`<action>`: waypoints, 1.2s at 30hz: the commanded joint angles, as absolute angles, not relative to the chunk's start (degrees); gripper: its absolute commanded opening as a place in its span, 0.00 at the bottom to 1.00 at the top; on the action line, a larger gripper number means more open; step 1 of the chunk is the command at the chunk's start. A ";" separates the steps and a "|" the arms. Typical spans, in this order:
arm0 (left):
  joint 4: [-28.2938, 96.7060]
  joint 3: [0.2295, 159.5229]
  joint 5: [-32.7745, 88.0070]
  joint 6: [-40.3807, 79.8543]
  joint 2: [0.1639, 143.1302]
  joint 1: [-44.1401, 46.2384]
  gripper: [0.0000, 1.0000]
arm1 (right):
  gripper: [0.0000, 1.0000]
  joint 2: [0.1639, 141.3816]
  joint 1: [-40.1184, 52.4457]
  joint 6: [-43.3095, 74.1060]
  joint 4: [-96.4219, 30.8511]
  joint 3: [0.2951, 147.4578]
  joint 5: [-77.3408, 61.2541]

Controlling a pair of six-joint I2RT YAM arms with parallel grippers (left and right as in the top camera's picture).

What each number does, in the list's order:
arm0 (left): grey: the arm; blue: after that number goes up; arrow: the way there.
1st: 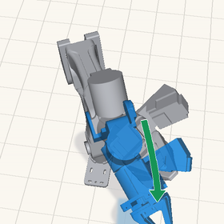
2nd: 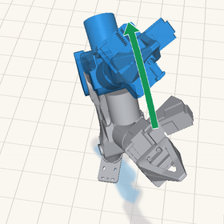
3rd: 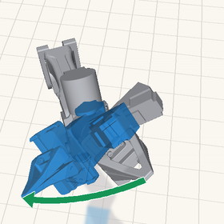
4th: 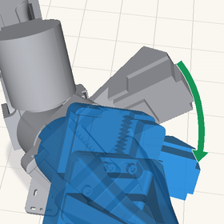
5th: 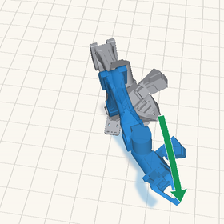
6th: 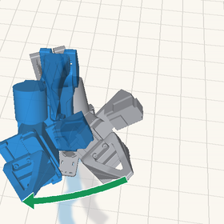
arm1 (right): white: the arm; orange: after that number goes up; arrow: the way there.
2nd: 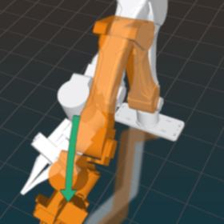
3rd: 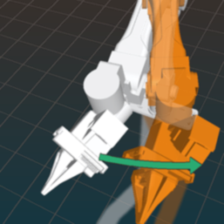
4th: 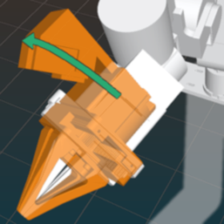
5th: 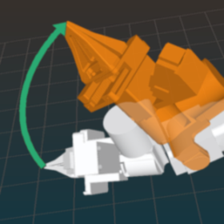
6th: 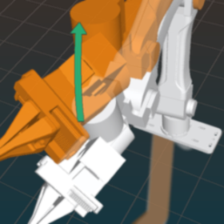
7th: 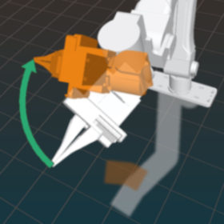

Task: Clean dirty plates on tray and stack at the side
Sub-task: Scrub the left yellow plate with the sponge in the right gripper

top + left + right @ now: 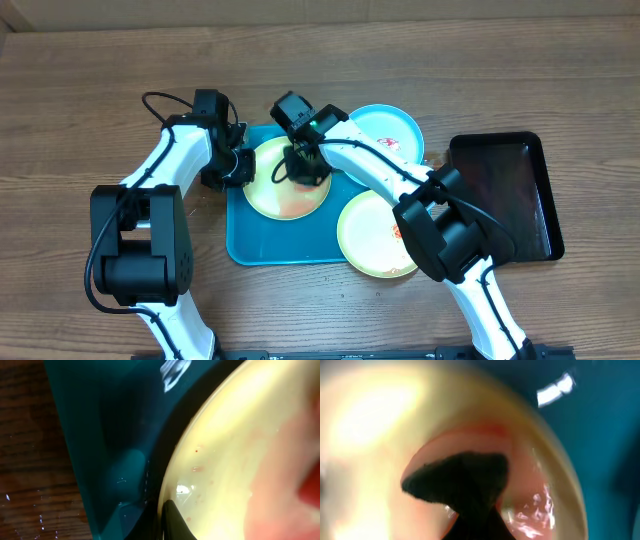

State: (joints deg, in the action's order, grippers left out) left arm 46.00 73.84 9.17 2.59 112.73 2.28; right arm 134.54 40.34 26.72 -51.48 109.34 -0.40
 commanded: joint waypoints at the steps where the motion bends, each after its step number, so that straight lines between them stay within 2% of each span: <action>1: 46.13 74.02 7.07 1.23 113.89 2.50 0.04 | 0.04 137.23 39.57 28.45 -46.11 108.71 -1.96; 9: 46.00 74.02 7.07 1.23 113.89 2.50 0.04 | 0.04 138.37 39.94 23.27 -46.35 108.71 -29.45; 15: 46.24 74.02 7.07 1.23 113.89 2.50 0.04 | 0.04 138.23 40.05 19.75 -56.12 108.77 -33.58; 18: 46.15 74.02 7.07 1.23 113.89 2.50 0.04 | 0.04 136.94 38.83 19.03 -60.23 108.84 -29.28; 21: 46.02 74.02 7.07 1.23 113.89 2.48 0.04 | 0.04 133.43 37.41 20.16 -63.26 108.86 -18.72; 29: 46.11 74.02 7.07 1.23 113.89 2.50 0.04 | 0.04 114.69 32.82 26.76 -69.38 108.88 7.64; 36: 46.72 74.06 7.09 1.19 113.38 2.50 0.05 | 0.04 99.83 24.10 28.58 -76.53 108.88 11.55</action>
State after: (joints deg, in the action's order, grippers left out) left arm 46.09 73.89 9.17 2.59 112.73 2.28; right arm 106.41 28.73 26.70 -73.60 108.57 6.33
